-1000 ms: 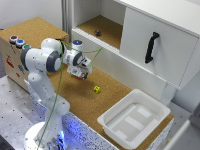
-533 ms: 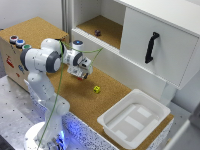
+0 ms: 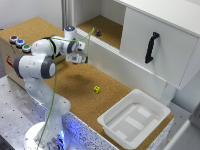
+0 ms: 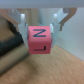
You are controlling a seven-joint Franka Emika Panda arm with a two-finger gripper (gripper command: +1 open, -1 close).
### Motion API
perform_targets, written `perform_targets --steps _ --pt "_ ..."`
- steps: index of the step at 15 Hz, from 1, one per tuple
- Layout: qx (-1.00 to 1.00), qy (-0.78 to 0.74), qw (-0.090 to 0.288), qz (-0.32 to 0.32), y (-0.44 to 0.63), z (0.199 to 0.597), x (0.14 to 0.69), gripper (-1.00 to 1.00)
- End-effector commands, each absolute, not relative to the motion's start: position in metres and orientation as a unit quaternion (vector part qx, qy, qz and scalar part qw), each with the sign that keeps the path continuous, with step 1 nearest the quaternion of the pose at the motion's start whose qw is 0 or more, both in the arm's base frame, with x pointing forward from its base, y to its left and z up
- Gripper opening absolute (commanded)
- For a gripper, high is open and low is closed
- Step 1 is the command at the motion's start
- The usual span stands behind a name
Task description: Place the pink block on top of the drawer
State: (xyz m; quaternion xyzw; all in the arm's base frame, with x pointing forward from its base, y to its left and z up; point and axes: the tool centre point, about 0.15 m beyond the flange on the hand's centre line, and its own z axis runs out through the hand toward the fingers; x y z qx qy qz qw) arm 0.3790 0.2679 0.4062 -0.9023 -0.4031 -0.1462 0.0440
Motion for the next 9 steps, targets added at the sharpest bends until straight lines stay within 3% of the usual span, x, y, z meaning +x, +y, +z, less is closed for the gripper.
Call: perform_targets --steps 1,9 --pt "-0.830 -0.544 0.074 -0.100 0.343 0.487 0.344 -1.00" --pt "-0.707 -0.704 0.049 -0.047 0.437 0.505 0.299 -1.00"
